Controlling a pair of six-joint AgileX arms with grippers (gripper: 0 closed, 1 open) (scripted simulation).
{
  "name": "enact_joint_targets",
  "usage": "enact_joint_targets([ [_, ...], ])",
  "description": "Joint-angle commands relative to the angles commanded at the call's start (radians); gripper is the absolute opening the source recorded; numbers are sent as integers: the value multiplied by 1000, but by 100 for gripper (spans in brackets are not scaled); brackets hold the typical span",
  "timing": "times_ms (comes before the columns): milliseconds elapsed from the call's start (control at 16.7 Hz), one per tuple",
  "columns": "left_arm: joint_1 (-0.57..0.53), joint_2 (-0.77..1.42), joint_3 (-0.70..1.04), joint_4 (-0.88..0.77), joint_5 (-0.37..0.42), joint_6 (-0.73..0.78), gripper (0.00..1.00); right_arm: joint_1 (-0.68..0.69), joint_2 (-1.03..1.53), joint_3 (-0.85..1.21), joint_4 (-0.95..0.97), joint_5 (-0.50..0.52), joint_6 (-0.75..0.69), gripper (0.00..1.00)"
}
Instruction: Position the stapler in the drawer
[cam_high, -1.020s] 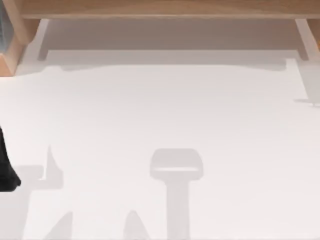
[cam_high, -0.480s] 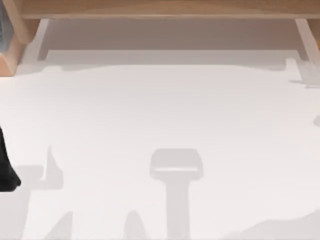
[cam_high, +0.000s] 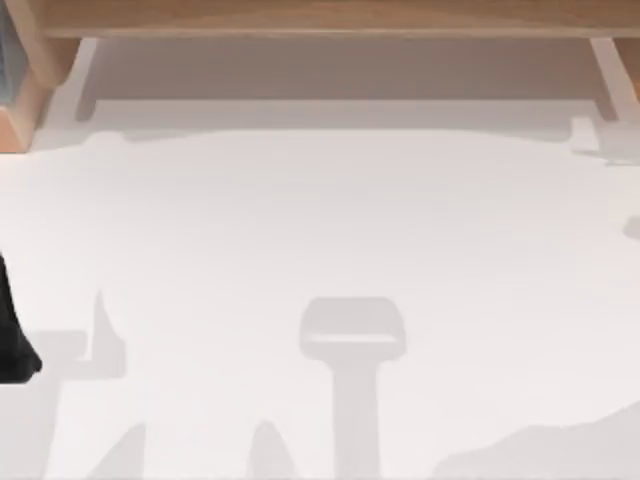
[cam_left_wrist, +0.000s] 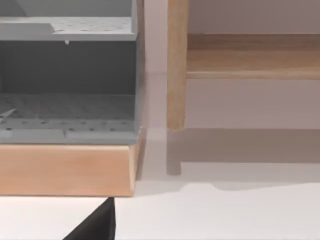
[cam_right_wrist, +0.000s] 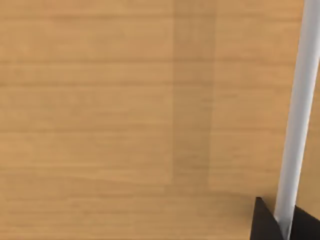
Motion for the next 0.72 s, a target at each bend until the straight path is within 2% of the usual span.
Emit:
enact_joint_targets([
  [480,0,0,0,0,0,0,100,53,110,243,-135,58,-2,0],
  [720,0,0,0,0,0,0,100,59,119,268,-149,65,0,0],
])
